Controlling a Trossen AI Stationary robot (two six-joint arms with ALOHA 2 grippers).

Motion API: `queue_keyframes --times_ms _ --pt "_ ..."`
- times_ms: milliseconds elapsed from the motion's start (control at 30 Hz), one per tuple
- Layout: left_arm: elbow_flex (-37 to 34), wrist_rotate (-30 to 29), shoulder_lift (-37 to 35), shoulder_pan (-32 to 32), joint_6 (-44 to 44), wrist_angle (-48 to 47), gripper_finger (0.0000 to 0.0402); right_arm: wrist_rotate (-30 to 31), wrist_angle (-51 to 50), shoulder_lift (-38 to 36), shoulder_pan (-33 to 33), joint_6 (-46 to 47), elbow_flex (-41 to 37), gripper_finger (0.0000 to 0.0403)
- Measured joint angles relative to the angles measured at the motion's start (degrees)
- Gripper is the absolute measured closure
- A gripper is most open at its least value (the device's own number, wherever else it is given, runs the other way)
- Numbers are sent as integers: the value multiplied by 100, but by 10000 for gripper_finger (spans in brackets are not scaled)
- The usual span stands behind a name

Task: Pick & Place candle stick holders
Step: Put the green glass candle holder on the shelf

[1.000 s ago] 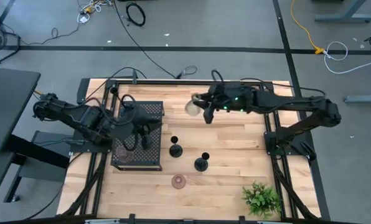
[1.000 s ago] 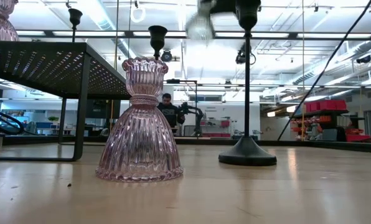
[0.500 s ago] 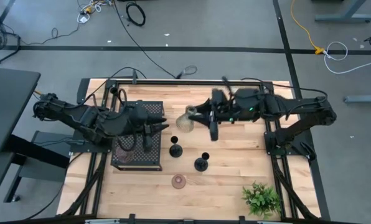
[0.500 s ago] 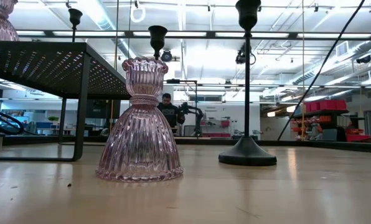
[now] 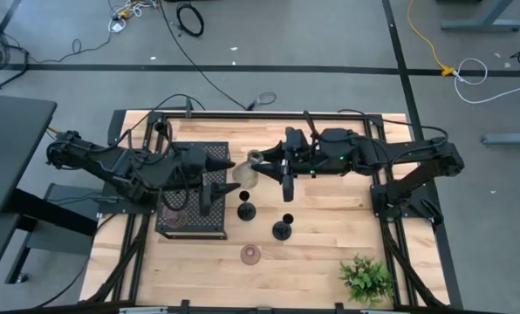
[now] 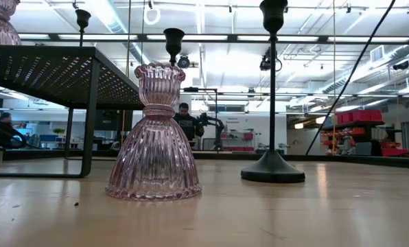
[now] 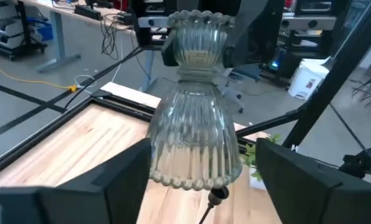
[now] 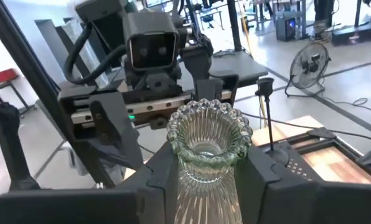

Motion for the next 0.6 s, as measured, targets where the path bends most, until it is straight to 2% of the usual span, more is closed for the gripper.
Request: queue_keyframes --times_ms 233,333,600 --pt "2 -220 0 0 0 2 90 -46 107 84 2 80 0 300" --pt "3 -226 28 11 -6 12 90 -267 439 244 0 101 -3 300" --pt "9 47 79 239 -60 56 91 -542 899 496 -33 96 -7 300"
